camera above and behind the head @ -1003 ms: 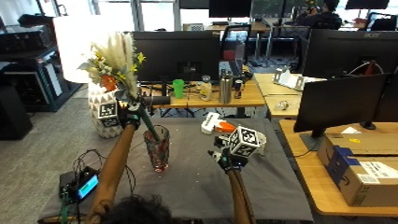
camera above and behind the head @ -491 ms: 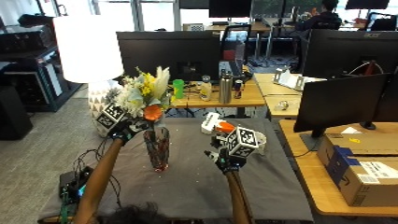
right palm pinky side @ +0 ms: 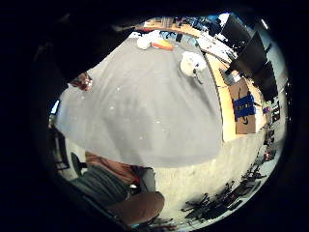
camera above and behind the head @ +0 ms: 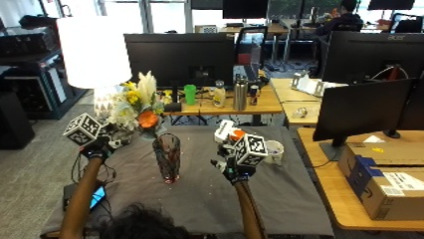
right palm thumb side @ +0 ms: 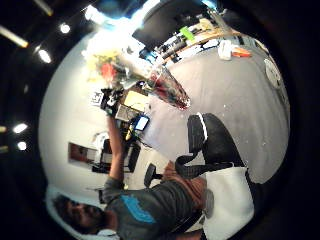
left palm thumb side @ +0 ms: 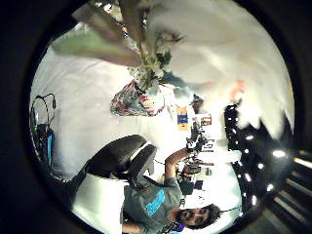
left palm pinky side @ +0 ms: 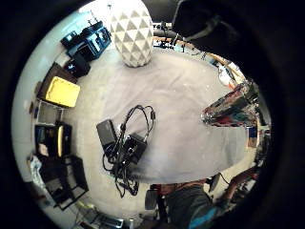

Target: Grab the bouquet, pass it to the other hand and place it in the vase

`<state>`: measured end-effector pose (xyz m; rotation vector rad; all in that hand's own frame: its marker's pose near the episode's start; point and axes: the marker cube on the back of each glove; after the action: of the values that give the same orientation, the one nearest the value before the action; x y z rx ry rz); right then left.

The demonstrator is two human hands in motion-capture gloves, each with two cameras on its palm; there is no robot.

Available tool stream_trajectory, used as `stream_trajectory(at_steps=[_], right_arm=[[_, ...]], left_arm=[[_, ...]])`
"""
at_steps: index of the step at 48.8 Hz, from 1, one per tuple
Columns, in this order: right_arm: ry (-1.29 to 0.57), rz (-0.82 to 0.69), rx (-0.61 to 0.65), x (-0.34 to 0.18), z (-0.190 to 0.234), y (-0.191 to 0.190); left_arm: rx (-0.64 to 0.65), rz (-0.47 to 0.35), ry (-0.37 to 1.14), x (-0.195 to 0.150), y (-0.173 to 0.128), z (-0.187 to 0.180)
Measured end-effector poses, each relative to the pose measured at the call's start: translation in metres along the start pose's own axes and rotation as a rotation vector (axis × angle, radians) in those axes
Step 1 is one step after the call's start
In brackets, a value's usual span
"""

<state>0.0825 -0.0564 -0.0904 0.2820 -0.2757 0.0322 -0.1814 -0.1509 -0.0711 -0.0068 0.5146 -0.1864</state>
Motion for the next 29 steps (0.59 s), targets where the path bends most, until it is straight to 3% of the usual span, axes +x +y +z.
stream_trajectory(at_steps=[12, 29], right_arm=[[0.001, -0.029, -0.004, -0.012, 0.006, -0.001], [-0.009, -0.064, -0.014, -0.025, 0.02, -0.006]], left_arm=[[0.058, 0.016, 0.055, -0.021, 0.015, -0.015], [0.181, 0.105, 0.064, -0.003, 0.061, -0.038]])
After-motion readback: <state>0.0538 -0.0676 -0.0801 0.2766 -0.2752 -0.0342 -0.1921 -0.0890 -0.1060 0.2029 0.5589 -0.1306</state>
